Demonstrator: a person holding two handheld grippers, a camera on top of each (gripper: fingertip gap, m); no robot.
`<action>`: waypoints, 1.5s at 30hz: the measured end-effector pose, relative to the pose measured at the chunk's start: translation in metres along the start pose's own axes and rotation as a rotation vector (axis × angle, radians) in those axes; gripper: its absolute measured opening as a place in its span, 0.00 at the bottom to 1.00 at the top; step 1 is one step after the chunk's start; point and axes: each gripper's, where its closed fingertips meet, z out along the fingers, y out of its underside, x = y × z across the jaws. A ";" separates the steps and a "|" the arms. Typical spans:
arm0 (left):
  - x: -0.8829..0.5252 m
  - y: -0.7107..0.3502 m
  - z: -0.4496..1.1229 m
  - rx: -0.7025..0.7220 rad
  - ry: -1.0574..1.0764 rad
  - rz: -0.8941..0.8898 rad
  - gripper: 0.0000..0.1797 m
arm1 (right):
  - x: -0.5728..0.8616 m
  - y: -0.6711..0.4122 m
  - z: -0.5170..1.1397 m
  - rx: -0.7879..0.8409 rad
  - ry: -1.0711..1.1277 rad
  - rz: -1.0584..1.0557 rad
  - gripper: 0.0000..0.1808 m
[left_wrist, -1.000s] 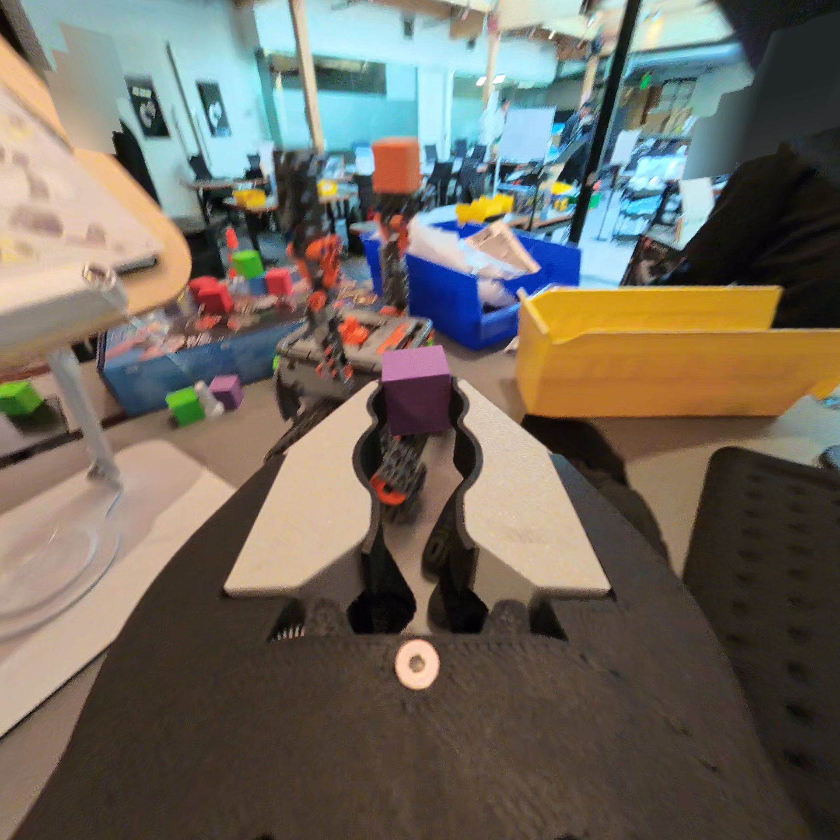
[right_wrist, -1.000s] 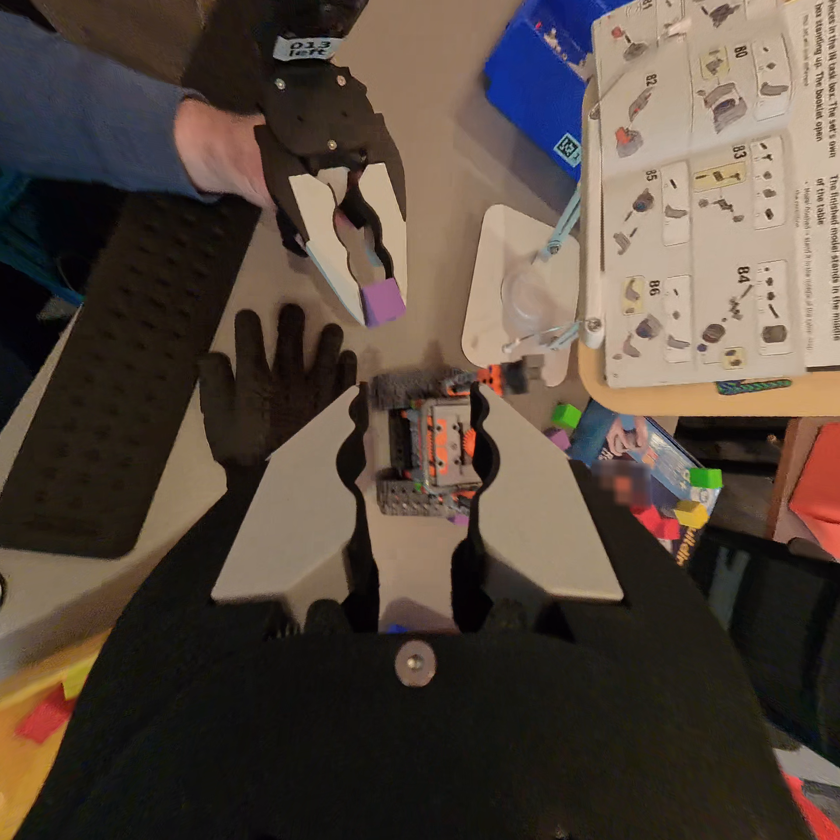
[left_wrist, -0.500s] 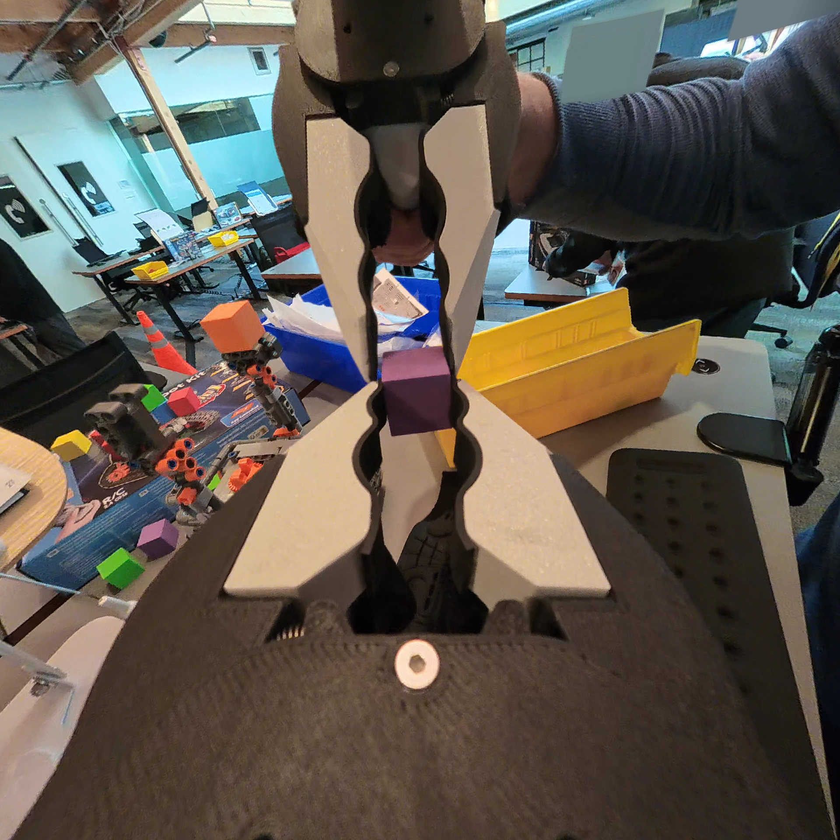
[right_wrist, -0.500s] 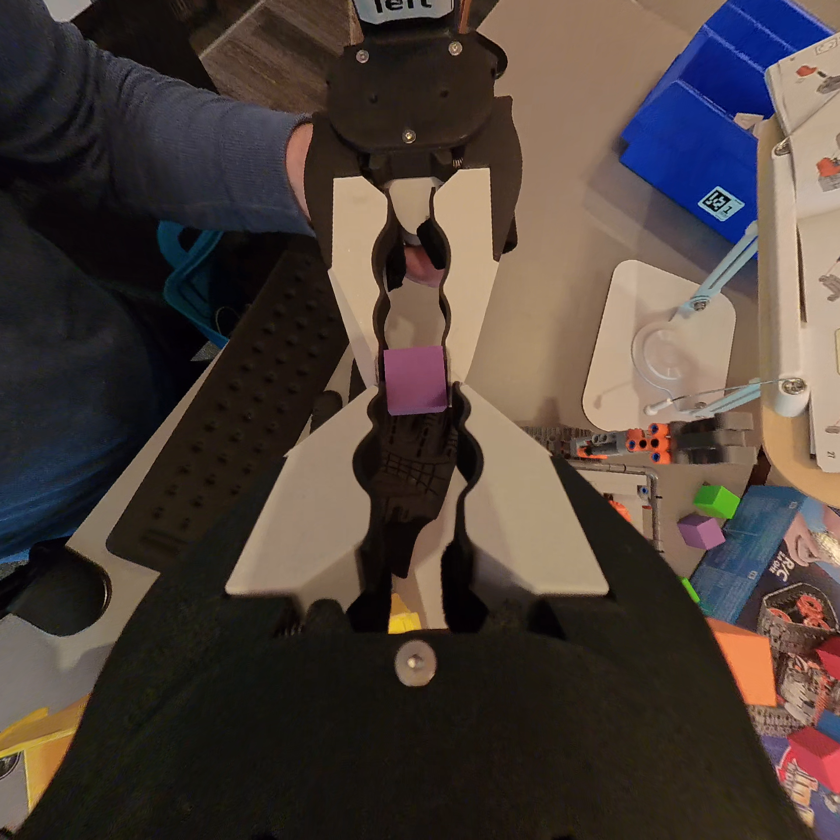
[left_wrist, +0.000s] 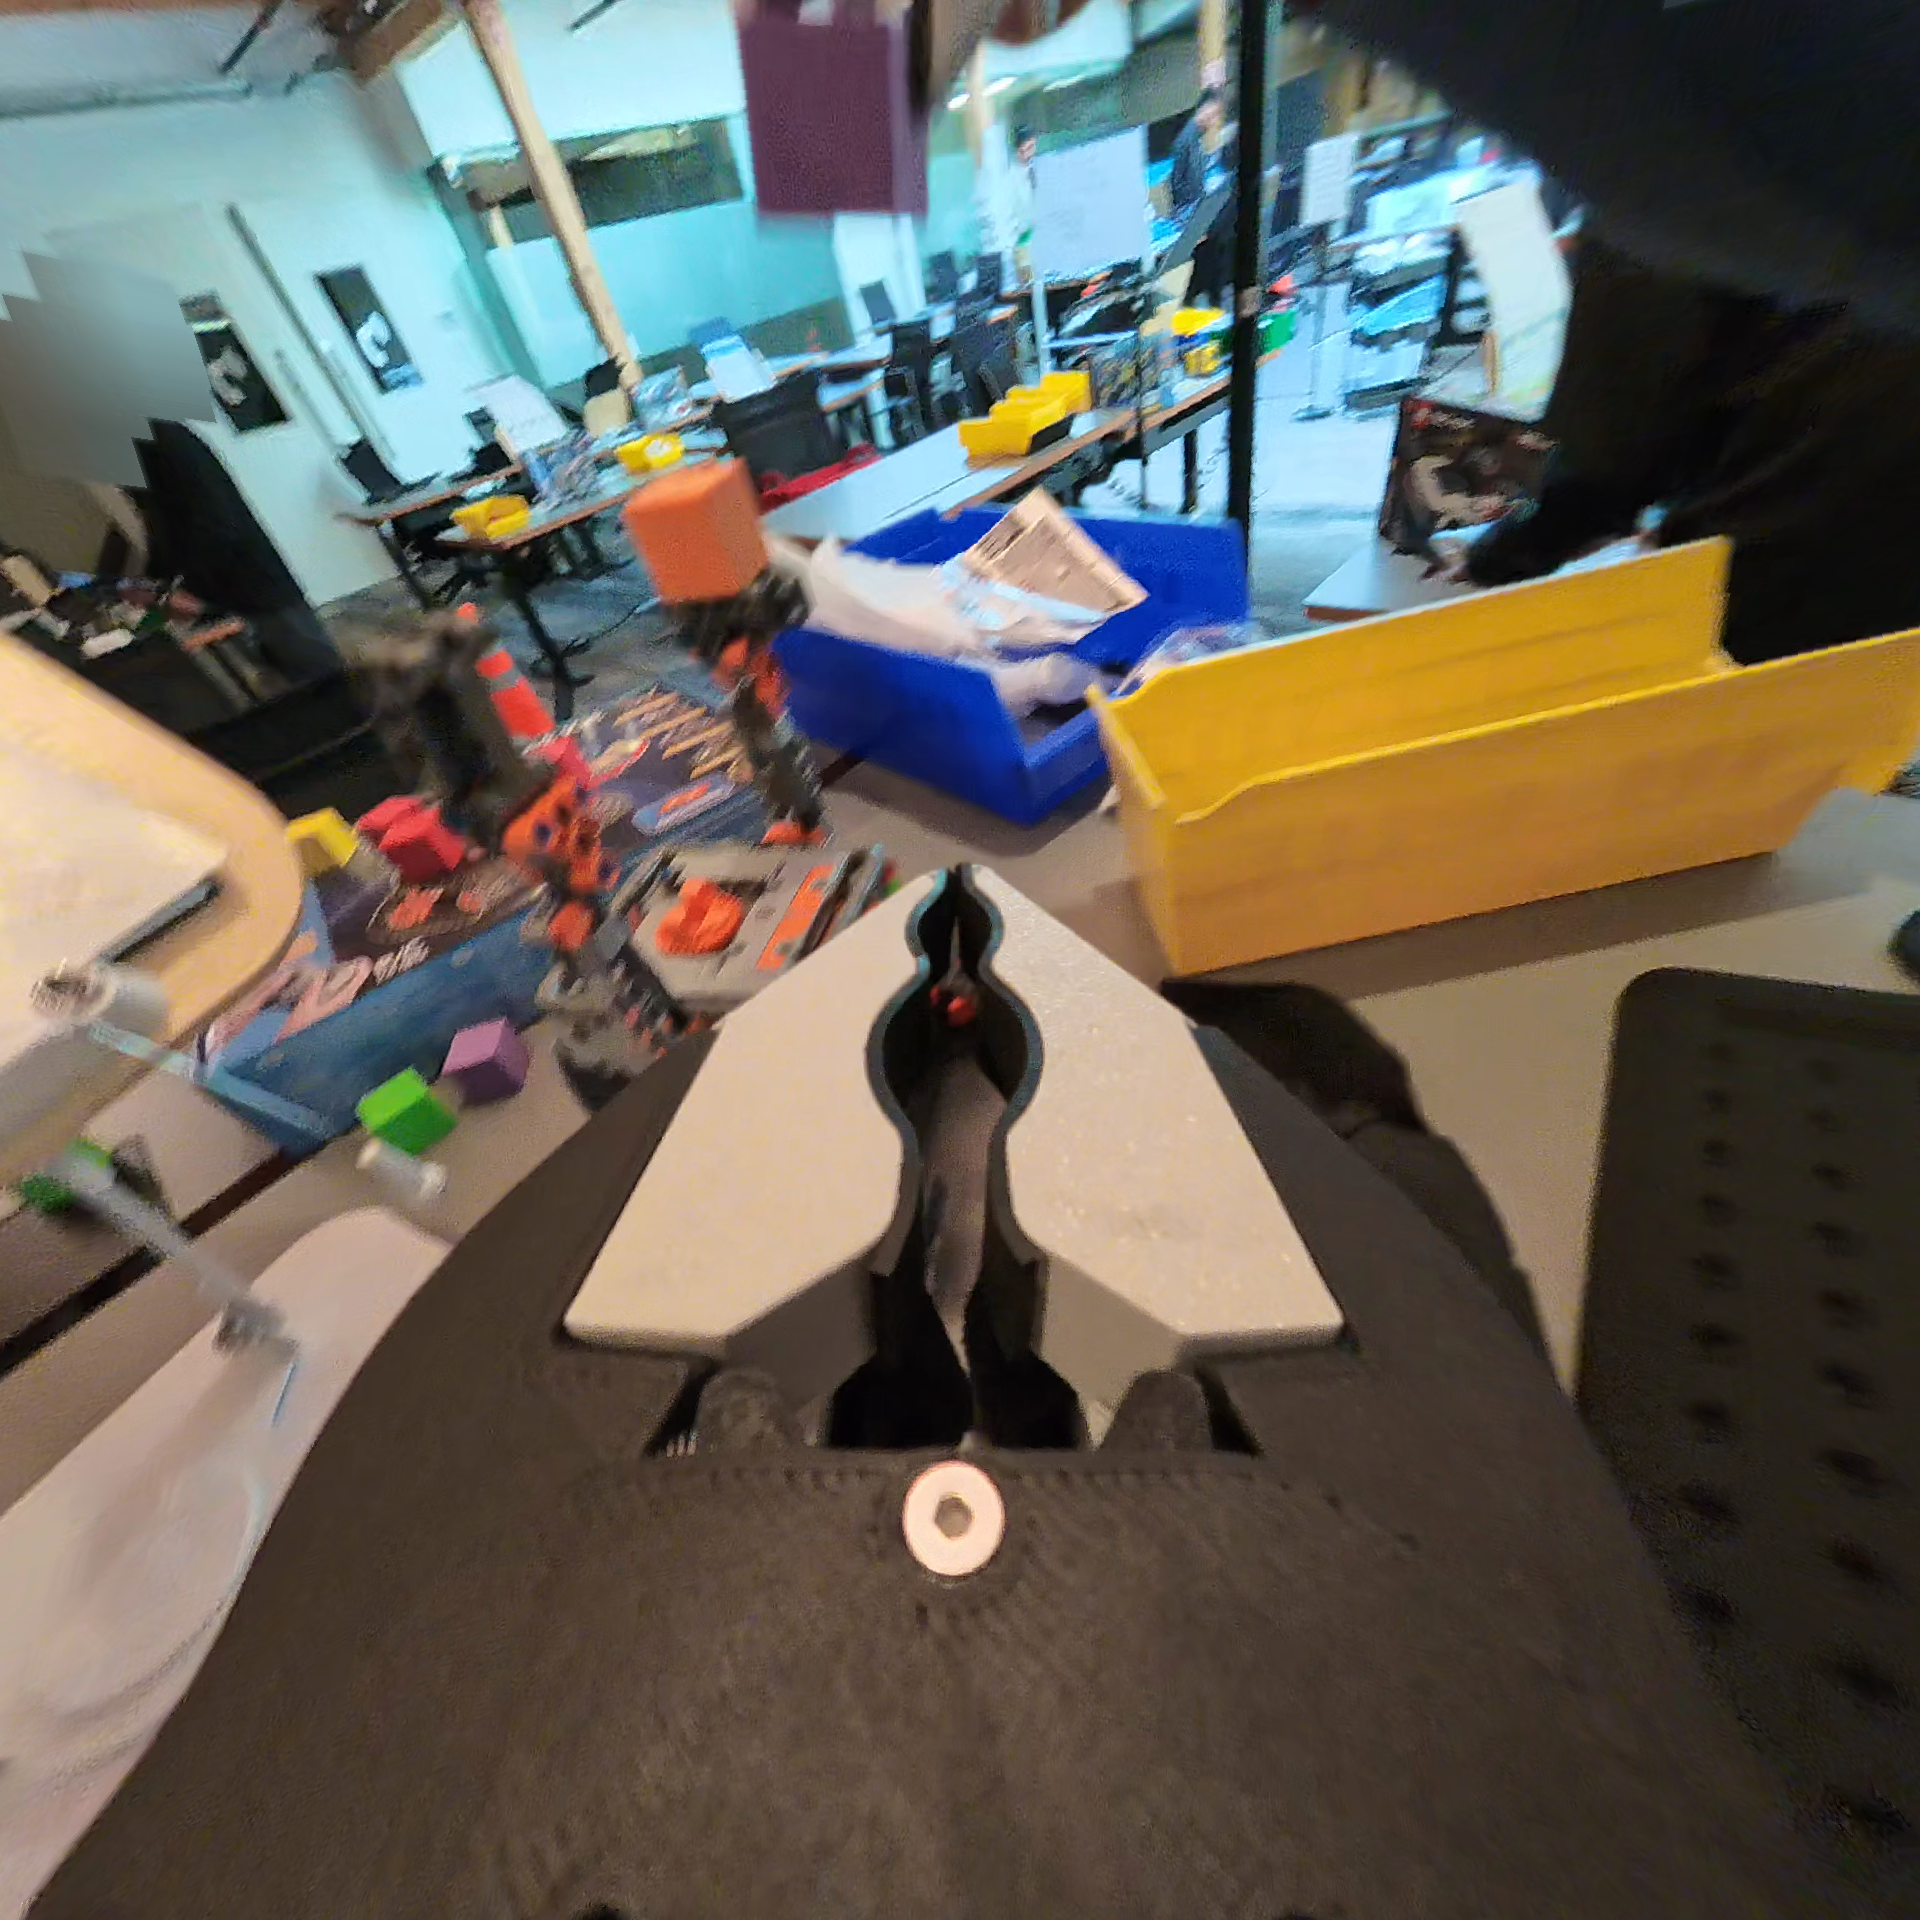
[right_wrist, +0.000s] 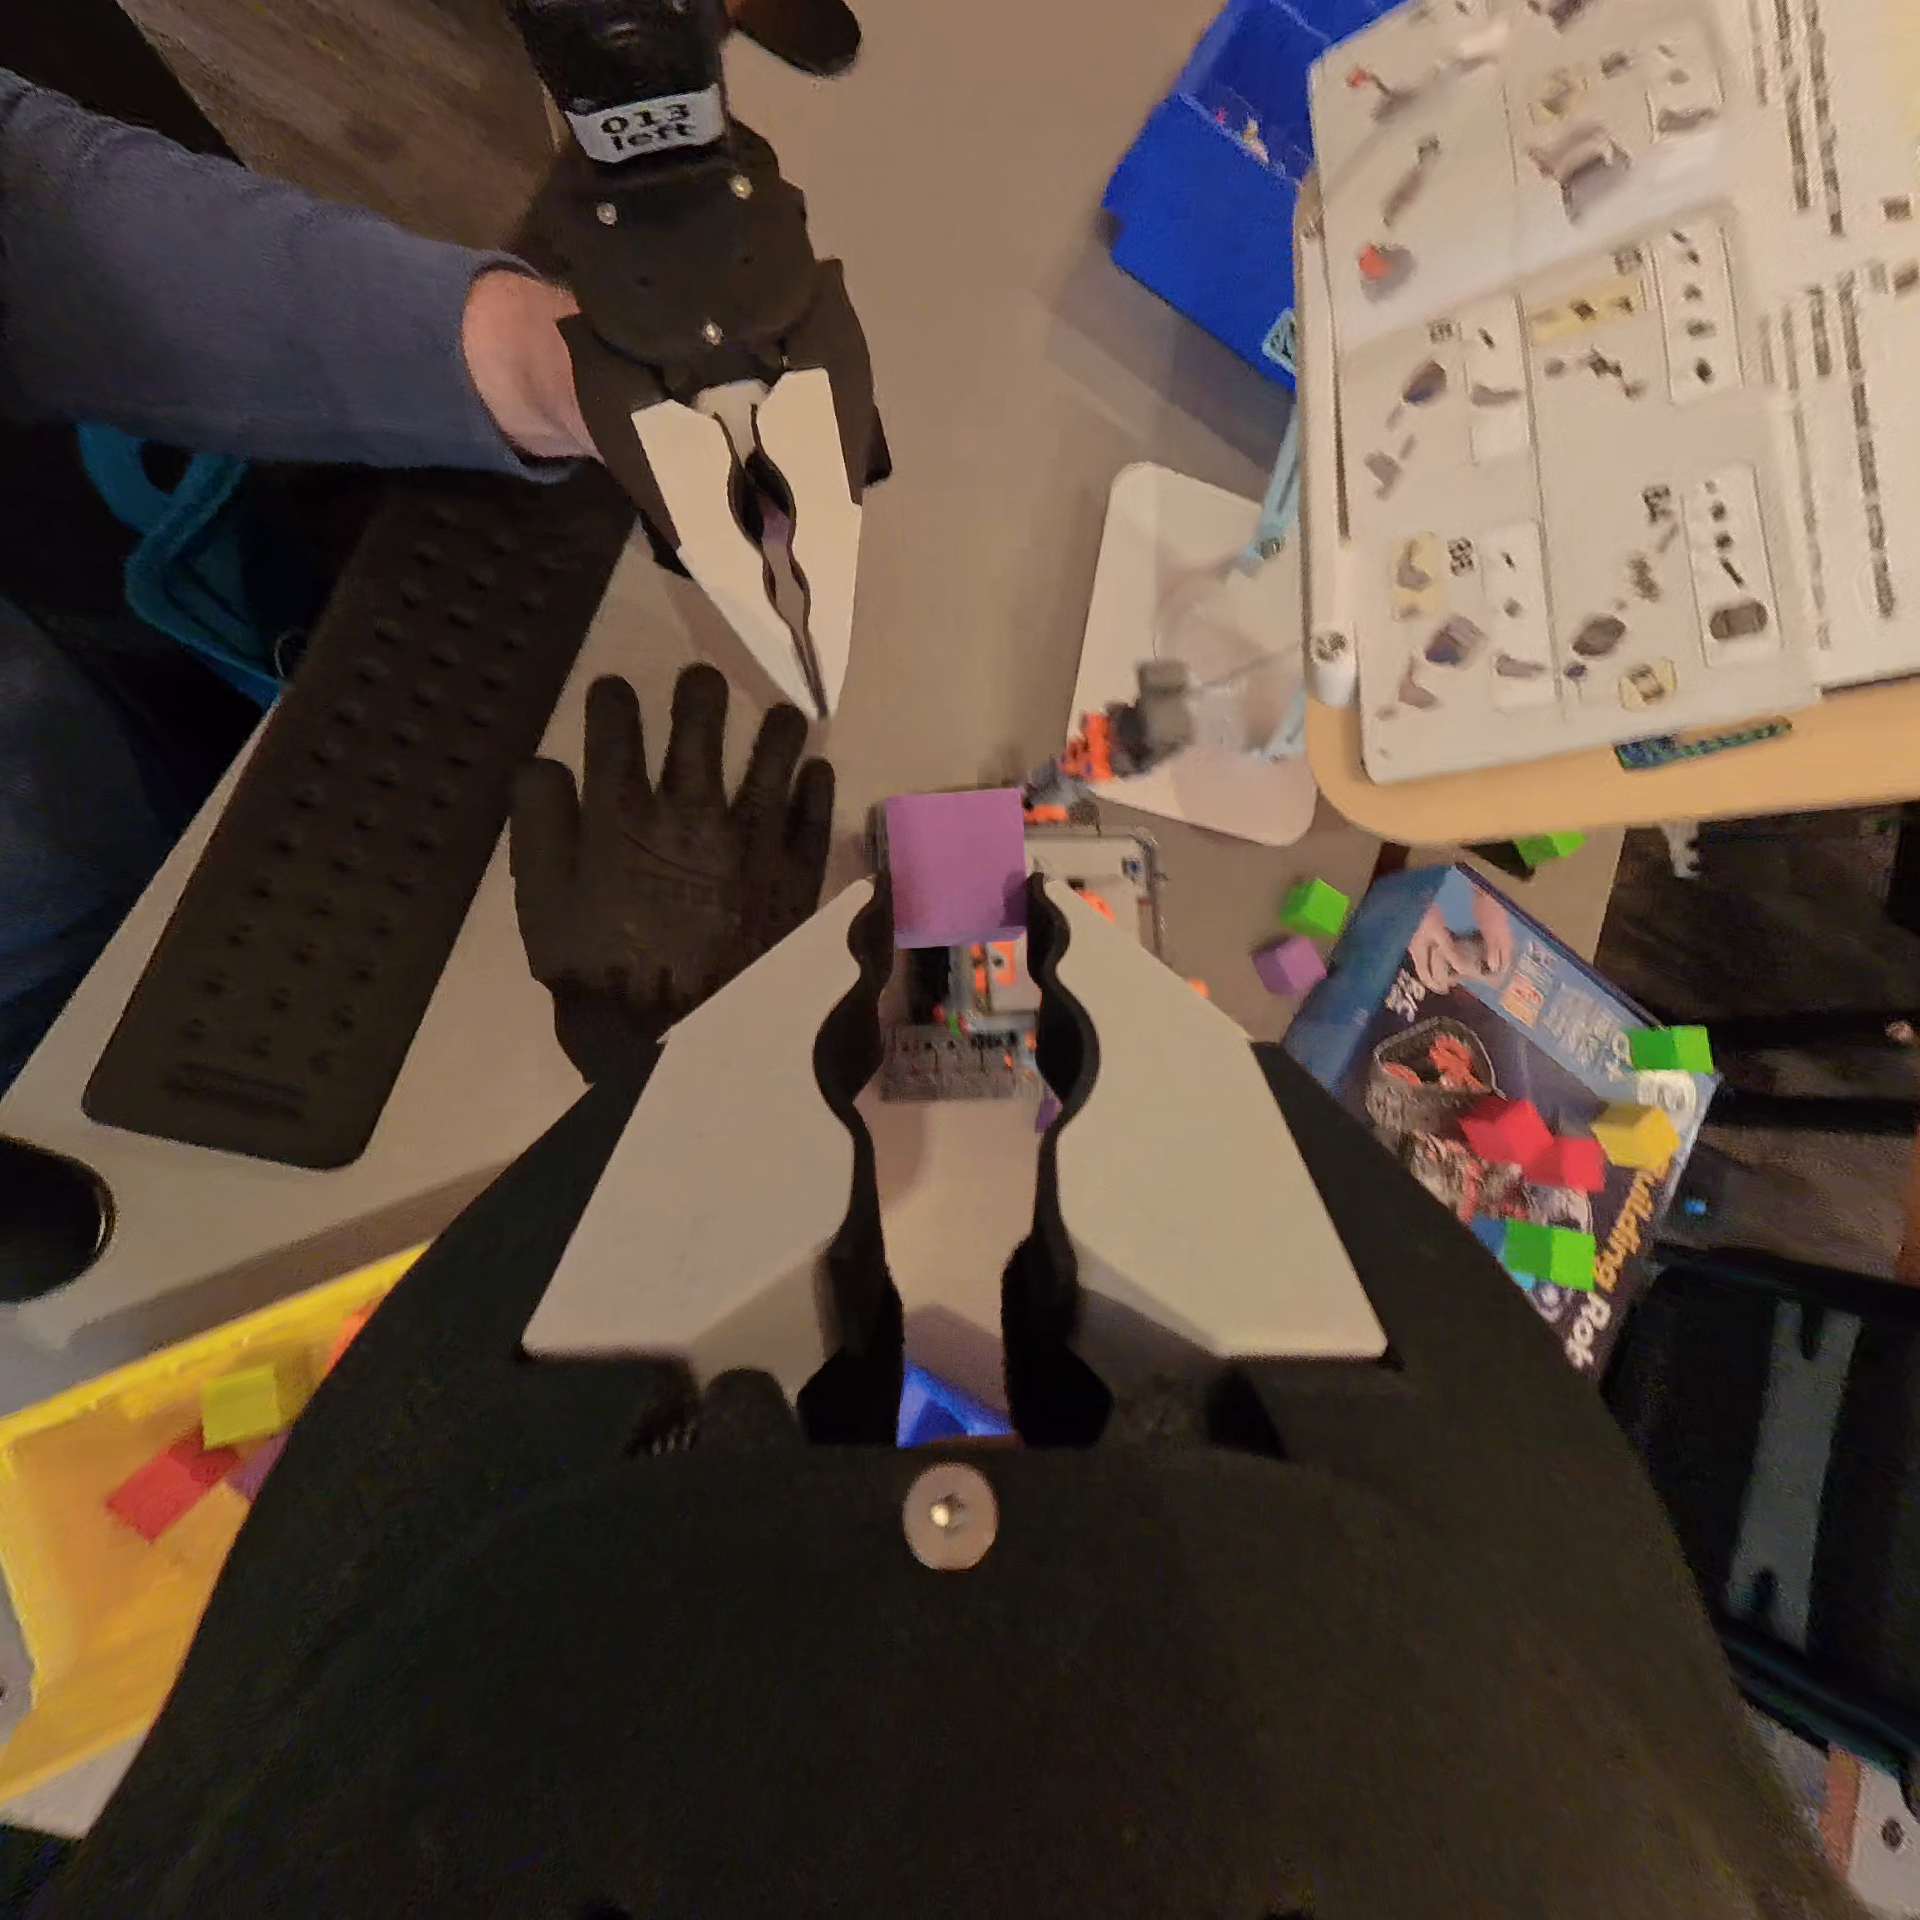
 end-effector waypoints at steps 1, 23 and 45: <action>-0.009 0.012 -0.001 -0.019 -0.035 -0.009 0.00 | 0.010 0.005 -0.005 -0.019 0.000 0.010 0.13; -0.064 0.091 -0.006 -0.144 -0.191 -0.172 0.00 | 0.064 0.053 0.019 -0.153 -0.121 0.100 0.13; -0.063 0.094 -0.003 -0.154 -0.175 -0.171 0.00 | 0.064 0.059 0.024 -0.107 -0.109 0.128 0.13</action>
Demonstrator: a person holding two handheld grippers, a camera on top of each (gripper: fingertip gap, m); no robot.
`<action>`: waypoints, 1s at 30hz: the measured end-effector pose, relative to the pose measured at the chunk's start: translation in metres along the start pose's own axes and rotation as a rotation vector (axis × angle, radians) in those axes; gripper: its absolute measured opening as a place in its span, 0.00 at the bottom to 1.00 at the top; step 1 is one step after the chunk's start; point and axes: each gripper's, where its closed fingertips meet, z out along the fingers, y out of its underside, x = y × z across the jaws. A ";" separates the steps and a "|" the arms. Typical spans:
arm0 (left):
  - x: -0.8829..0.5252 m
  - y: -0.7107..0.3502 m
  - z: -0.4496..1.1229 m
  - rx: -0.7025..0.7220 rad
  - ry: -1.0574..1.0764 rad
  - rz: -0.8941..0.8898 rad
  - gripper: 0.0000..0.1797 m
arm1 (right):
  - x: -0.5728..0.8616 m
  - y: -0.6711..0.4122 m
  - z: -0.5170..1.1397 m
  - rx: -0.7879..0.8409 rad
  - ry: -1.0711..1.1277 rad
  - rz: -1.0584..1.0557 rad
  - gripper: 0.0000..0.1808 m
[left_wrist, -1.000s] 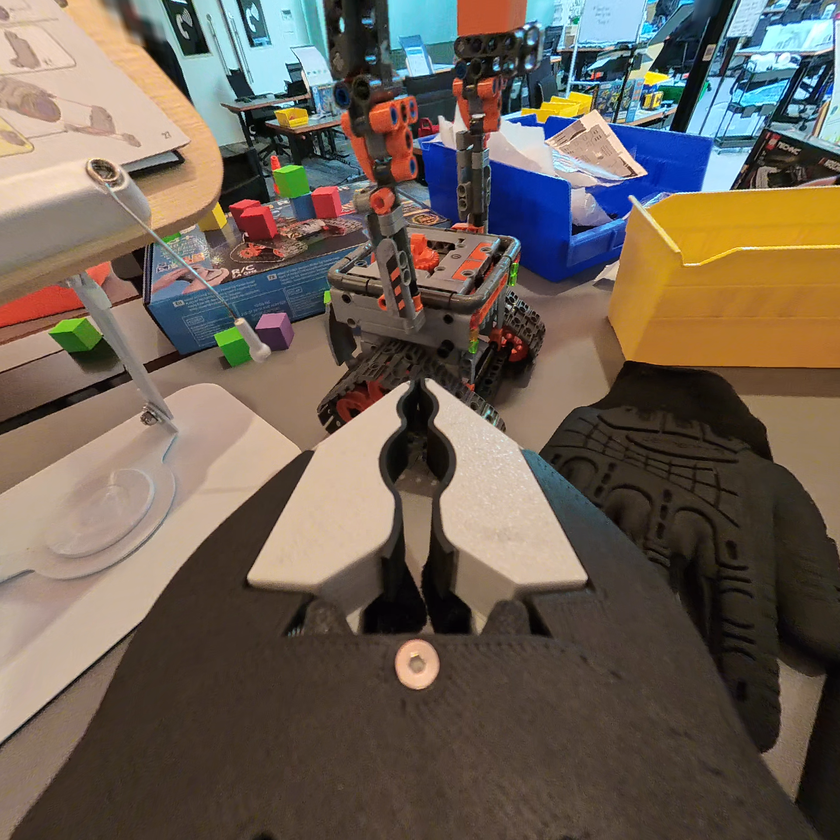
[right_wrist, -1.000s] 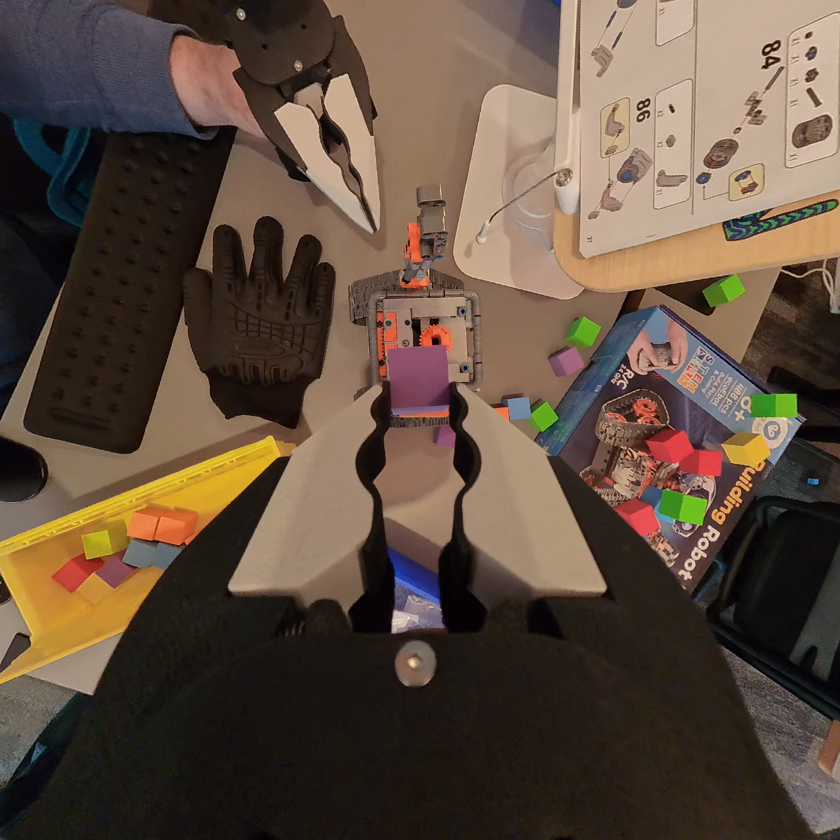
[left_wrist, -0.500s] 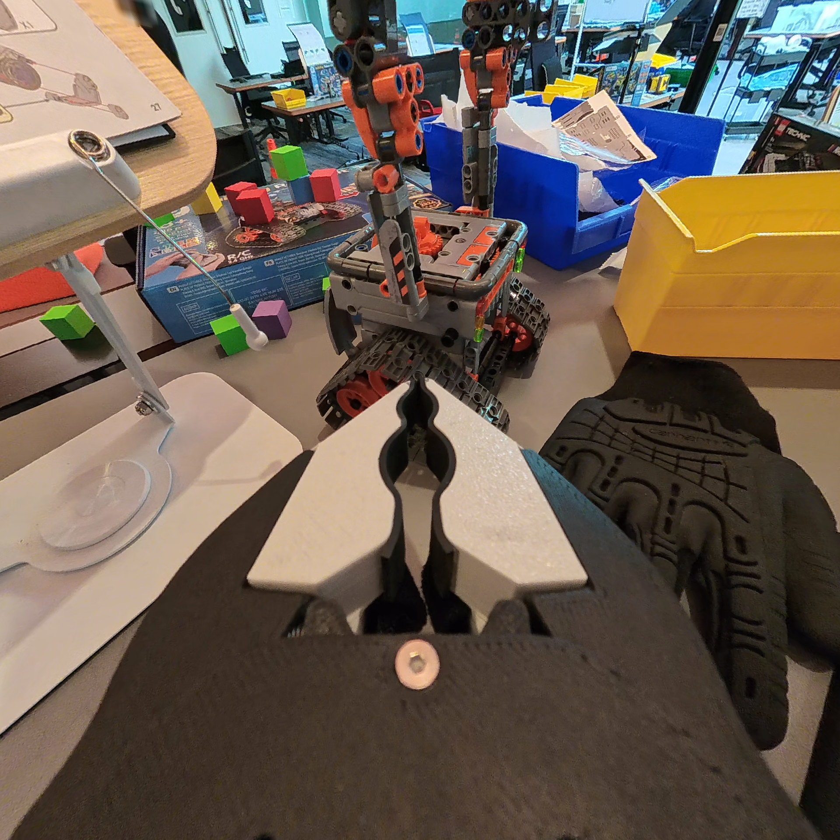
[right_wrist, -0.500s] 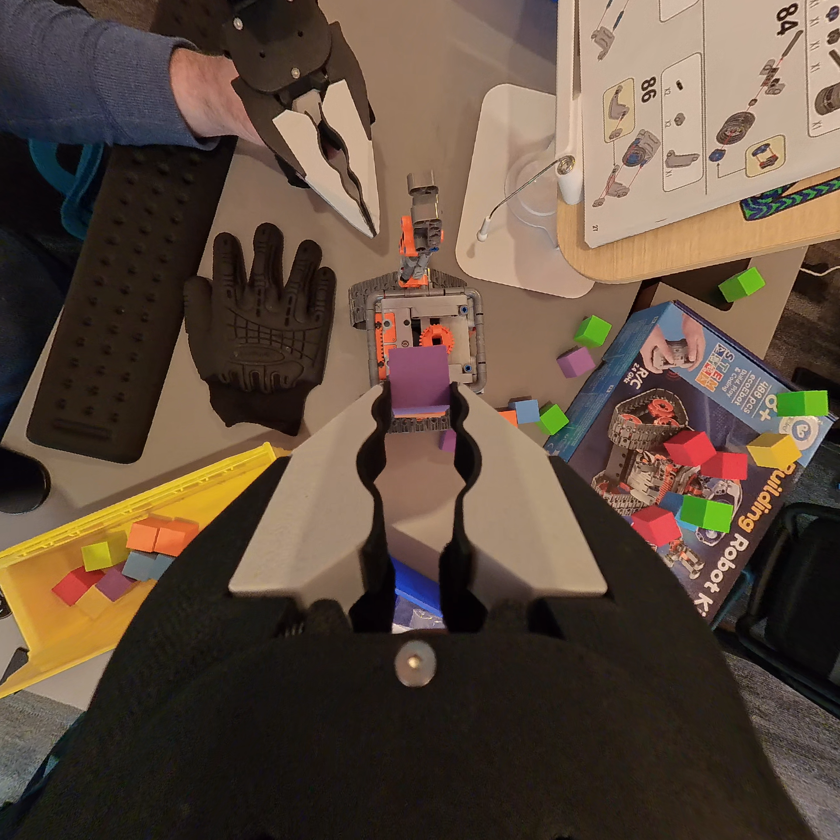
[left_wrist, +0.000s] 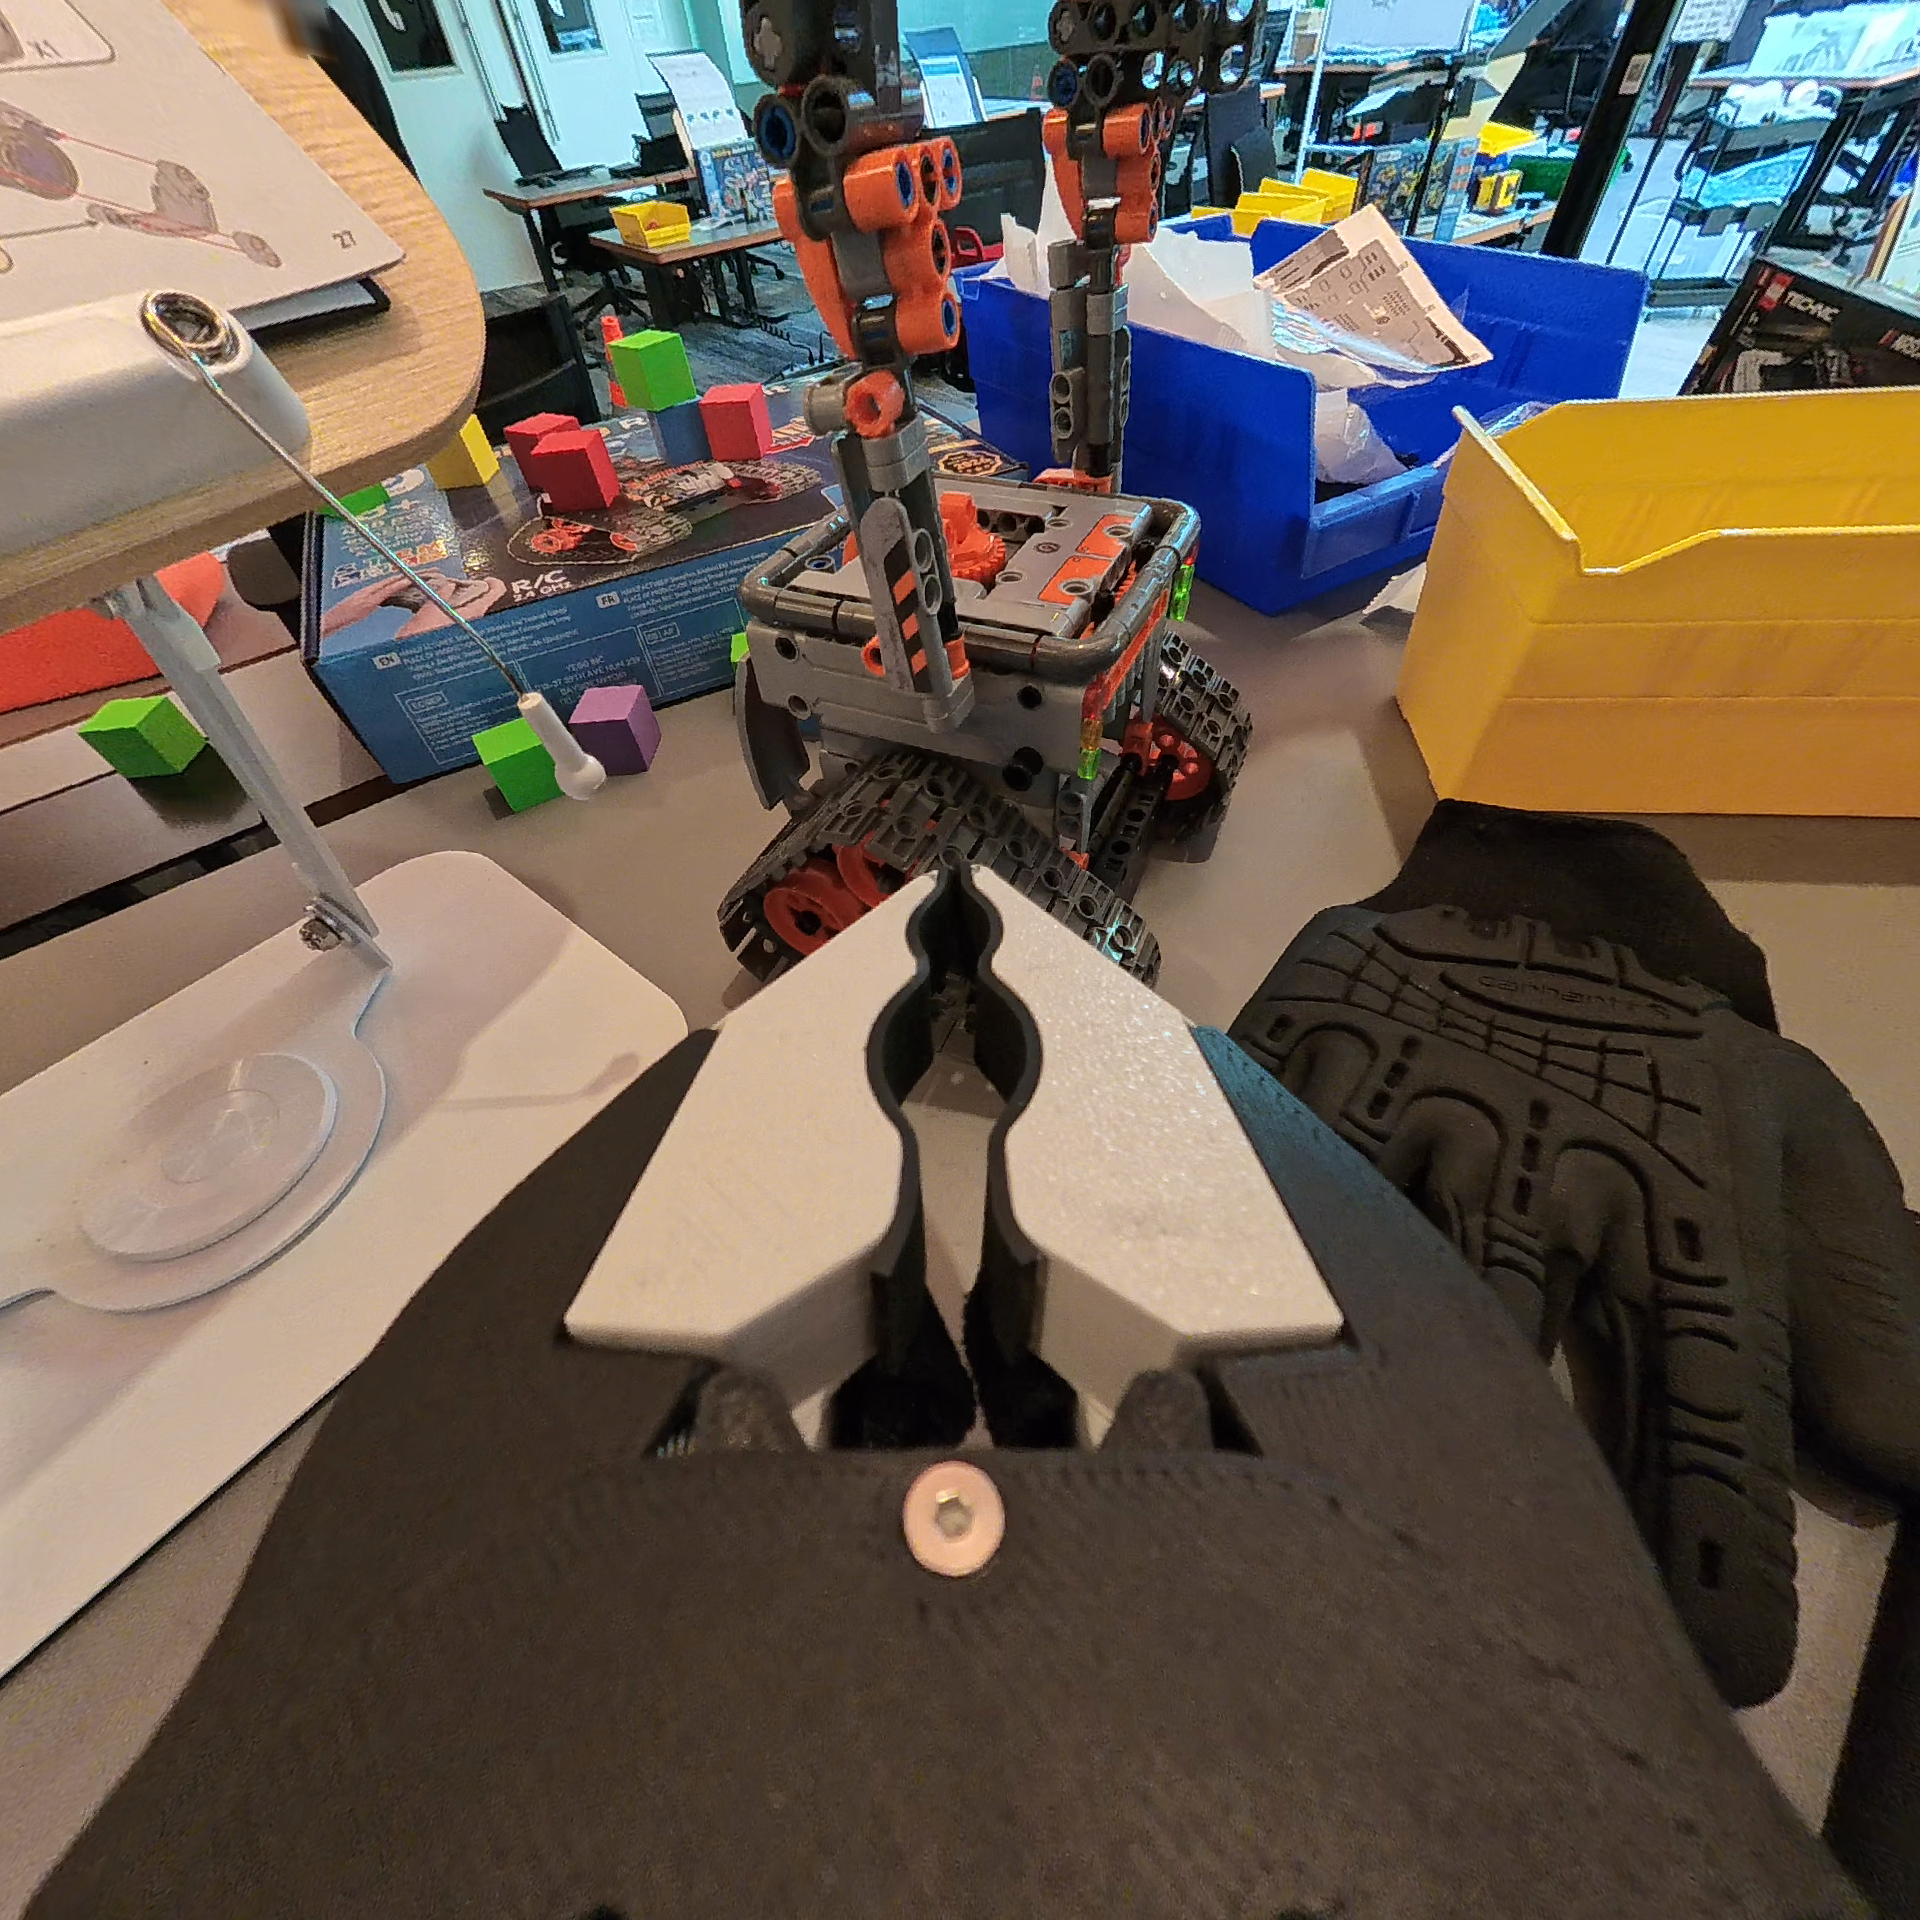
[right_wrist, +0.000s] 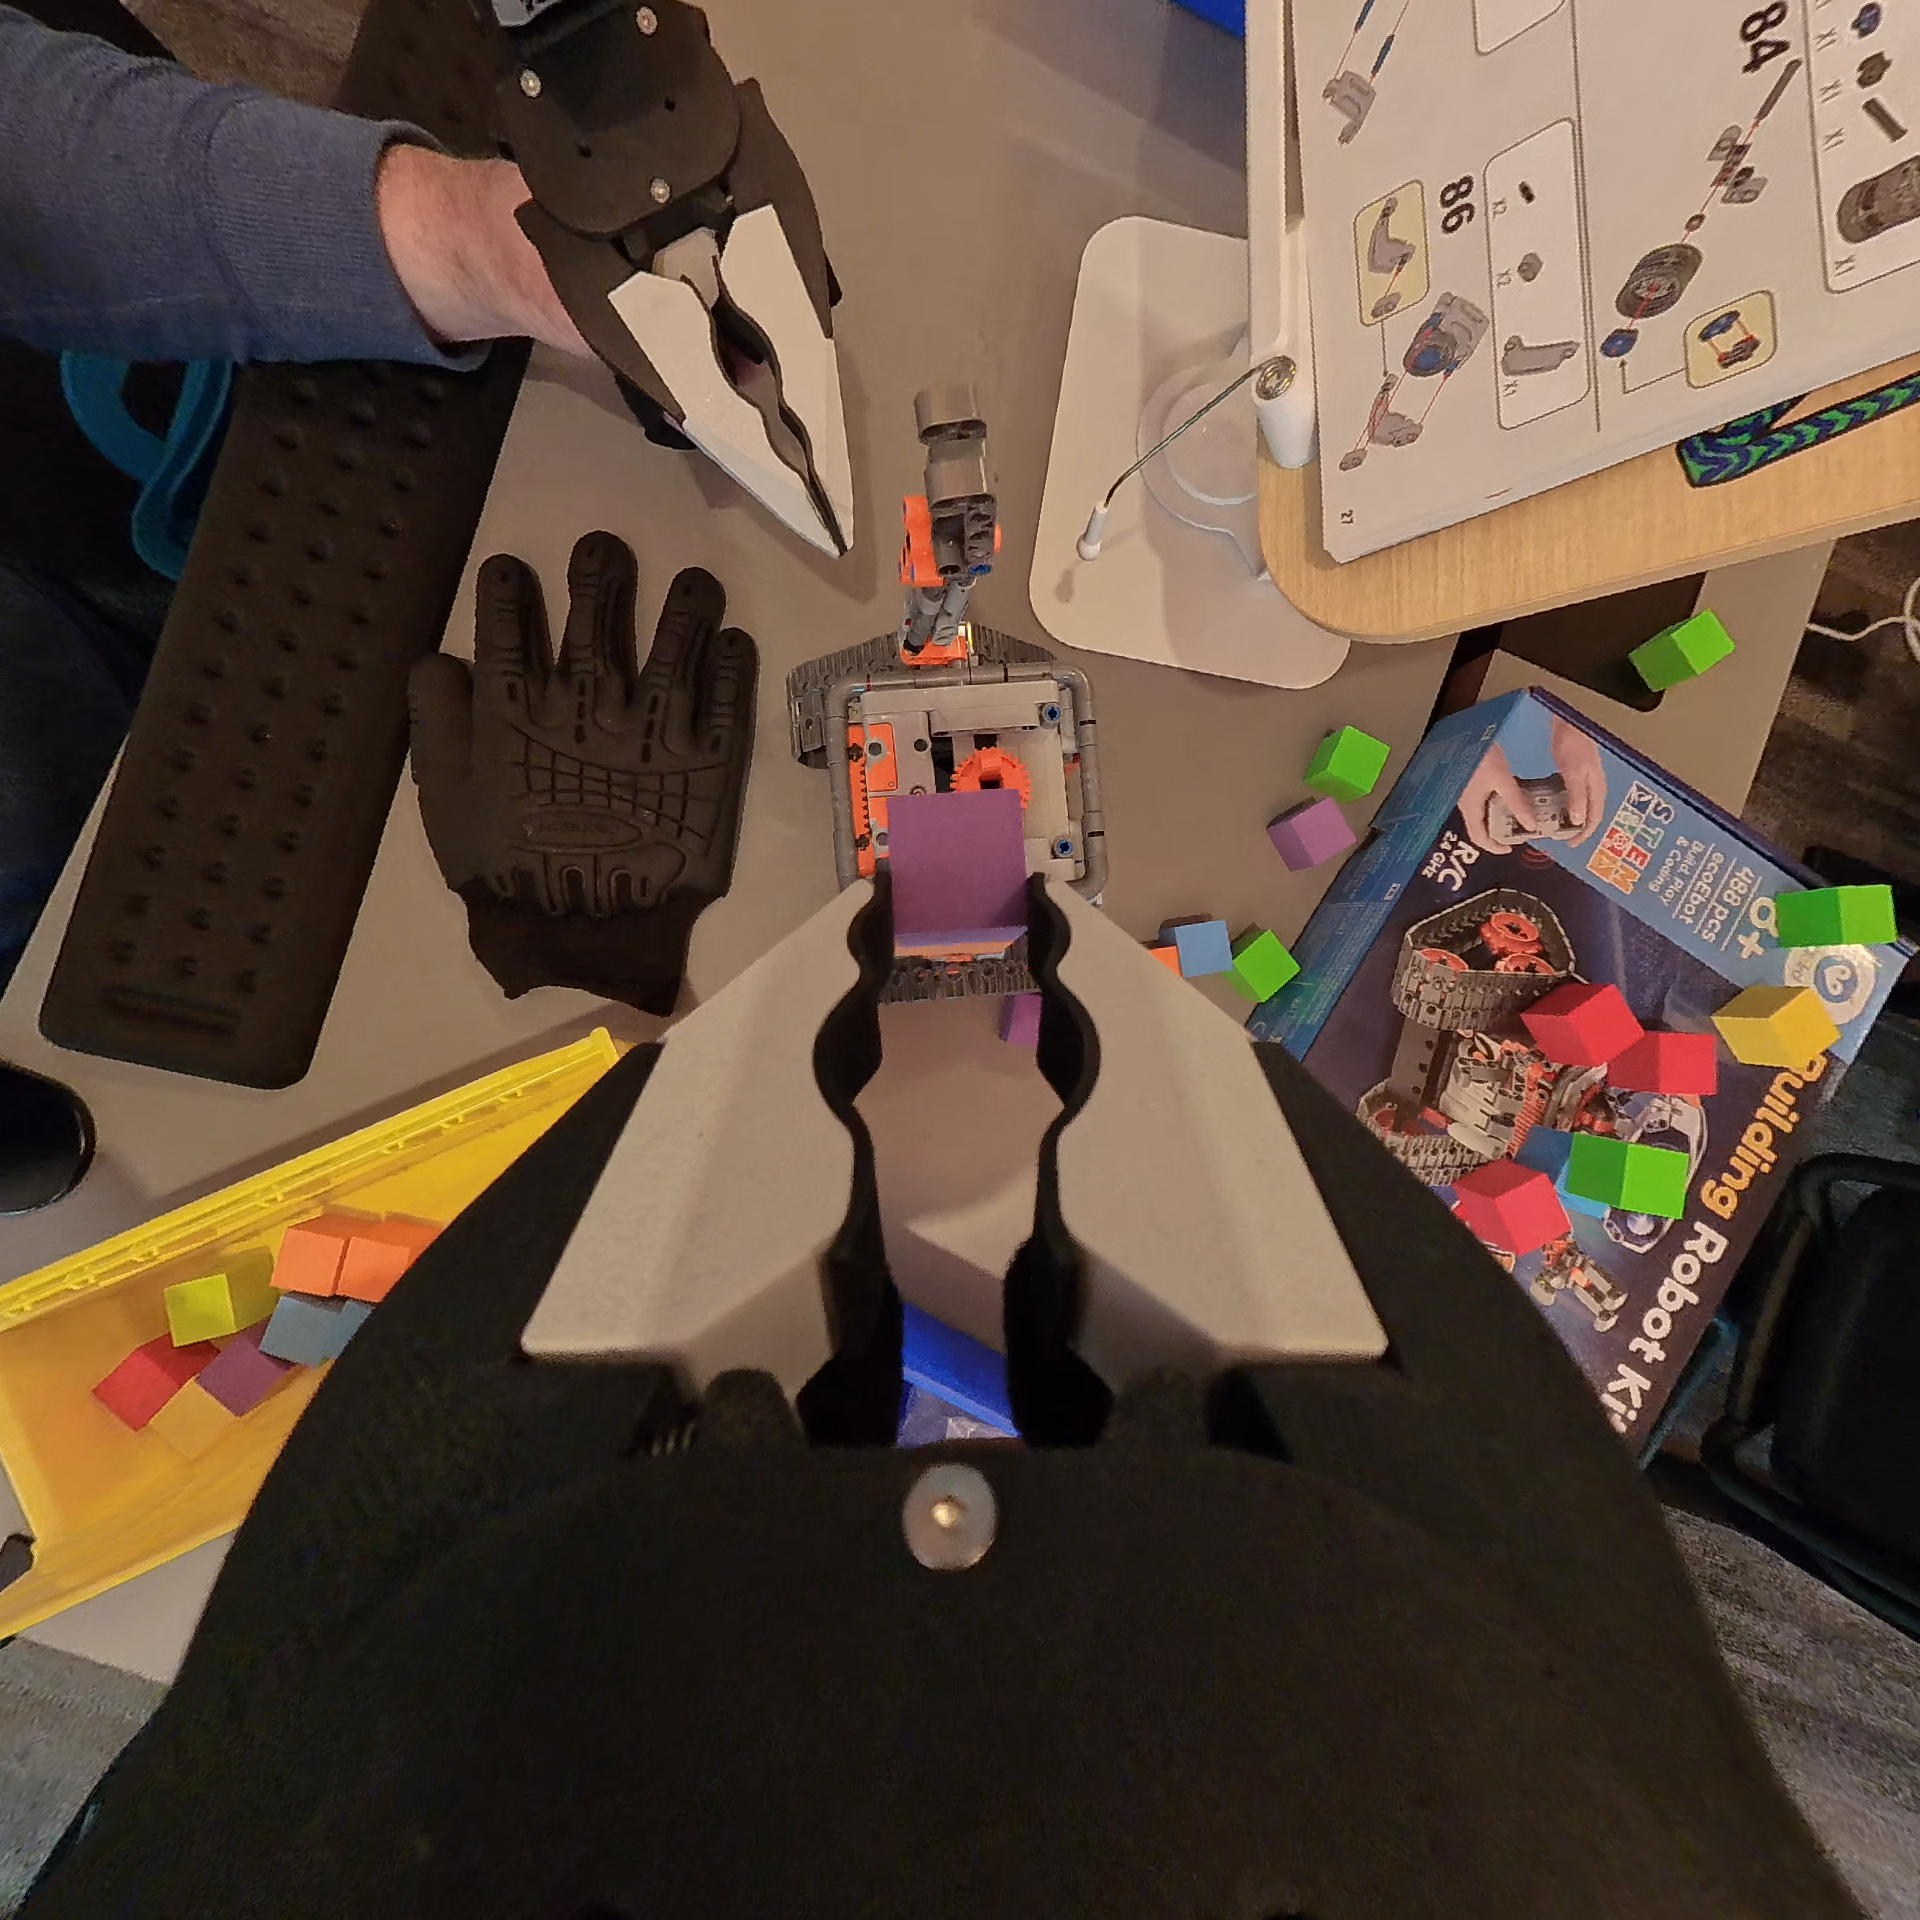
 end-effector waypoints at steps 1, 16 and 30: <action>0.000 0.000 0.000 -0.001 0.001 0.000 0.00 | 0.001 -0.001 0.000 0.005 0.004 -0.001 0.13; -0.001 0.001 0.001 -0.002 0.008 -0.008 0.00 | 0.004 -0.007 -0.010 0.061 0.018 0.019 0.24; -0.005 0.007 0.001 -0.008 -0.014 -0.035 0.00 | 0.148 0.119 -0.010 -0.071 0.464 0.396 0.25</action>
